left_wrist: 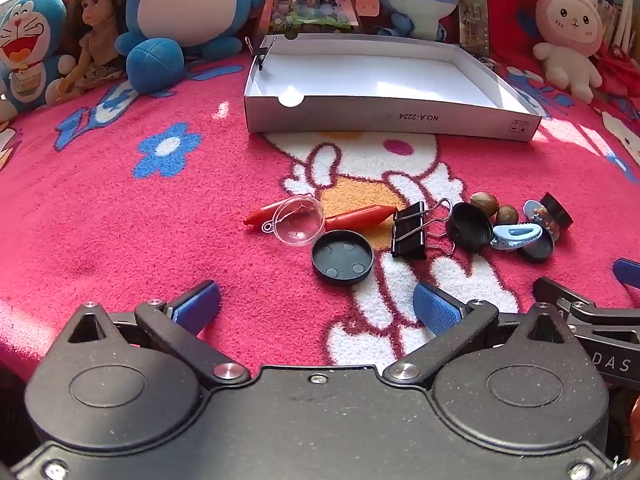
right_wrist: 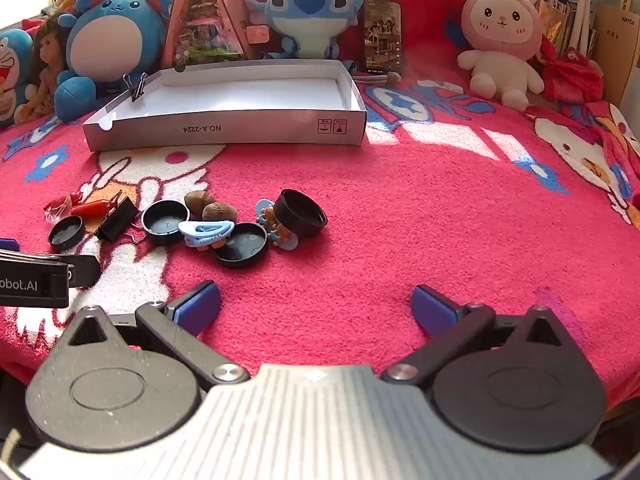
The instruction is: Organize rigid objects
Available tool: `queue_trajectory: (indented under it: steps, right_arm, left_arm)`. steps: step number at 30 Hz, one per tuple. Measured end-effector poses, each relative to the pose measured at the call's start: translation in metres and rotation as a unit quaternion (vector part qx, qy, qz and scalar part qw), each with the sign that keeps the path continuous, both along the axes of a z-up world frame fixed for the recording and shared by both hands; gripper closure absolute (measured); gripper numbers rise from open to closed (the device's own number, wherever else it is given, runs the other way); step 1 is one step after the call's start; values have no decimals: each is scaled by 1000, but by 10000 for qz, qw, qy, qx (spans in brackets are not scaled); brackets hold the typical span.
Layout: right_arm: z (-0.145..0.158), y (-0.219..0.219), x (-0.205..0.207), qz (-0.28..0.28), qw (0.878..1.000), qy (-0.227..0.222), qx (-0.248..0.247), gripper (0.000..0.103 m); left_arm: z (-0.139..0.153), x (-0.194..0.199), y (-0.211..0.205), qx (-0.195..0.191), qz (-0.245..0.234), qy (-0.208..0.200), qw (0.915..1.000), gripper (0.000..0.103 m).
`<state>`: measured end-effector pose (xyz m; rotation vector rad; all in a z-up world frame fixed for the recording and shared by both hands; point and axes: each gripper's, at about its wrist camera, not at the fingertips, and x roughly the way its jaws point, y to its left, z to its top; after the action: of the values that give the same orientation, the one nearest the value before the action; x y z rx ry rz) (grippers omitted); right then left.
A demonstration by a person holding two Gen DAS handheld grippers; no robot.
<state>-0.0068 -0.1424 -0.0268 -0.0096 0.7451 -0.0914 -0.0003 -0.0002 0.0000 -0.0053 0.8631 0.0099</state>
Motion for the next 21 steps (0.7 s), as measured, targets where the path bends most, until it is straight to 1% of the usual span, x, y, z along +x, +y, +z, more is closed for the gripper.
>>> queue_trajectory:
  steps: [21]
  right_arm:
    - [1,1,0,0,10000,8,0,0]
  left_arm:
    - [0,0,0,-2,3,39,10000,0]
